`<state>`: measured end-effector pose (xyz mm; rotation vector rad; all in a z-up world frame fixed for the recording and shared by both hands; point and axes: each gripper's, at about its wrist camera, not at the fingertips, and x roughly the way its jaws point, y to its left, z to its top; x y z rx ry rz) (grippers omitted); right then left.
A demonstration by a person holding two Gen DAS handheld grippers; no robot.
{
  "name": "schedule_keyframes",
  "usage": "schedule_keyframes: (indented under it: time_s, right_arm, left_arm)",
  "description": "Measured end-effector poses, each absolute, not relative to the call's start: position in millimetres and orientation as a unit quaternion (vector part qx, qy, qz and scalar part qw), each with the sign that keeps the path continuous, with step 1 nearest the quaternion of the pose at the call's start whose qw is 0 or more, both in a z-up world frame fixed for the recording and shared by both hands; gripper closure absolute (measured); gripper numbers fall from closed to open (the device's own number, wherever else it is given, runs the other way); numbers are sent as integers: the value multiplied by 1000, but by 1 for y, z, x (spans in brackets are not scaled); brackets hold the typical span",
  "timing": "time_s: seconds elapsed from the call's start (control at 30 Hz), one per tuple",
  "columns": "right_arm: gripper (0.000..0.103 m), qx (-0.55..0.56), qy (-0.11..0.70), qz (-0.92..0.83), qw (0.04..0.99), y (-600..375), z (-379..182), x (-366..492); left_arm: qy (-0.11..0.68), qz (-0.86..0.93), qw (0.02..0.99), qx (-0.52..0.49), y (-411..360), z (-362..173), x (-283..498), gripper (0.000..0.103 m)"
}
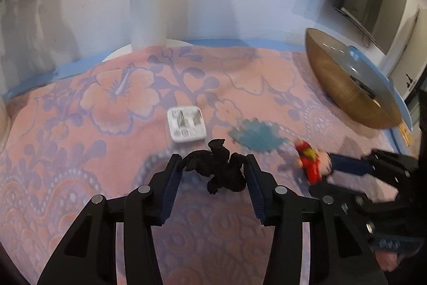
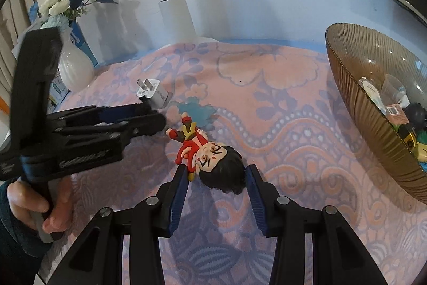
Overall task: Organize rigid objects
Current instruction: 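Grasp the black figurine with the left gripper while the right grasps the red doll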
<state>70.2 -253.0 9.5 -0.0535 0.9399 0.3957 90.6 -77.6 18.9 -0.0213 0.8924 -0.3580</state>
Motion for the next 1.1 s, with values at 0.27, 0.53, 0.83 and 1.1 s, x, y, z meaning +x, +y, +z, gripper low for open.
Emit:
schedule_keyframes:
  time_s: [0.27, 0.53, 0.83, 1.1]
  right_arm:
    - [60, -9, 496, 167, 852, -251, 17, 29]
    - [43, 17, 510, 176, 842, -256, 14, -7]
    - [43, -7, 500, 178, 848, -263, 23, 3]
    - [44, -7, 503, 188, 843, -242, 7, 25]
  left_arm:
    - [427, -218, 877, -21, -63, 30, 6, 59]
    - [414, -196, 889, 9, -61, 19, -24, 58]
    - [412, -206, 887, 11, -63, 18, -25, 58]
    - [418, -202, 886, 0, -59, 17, -23, 58]
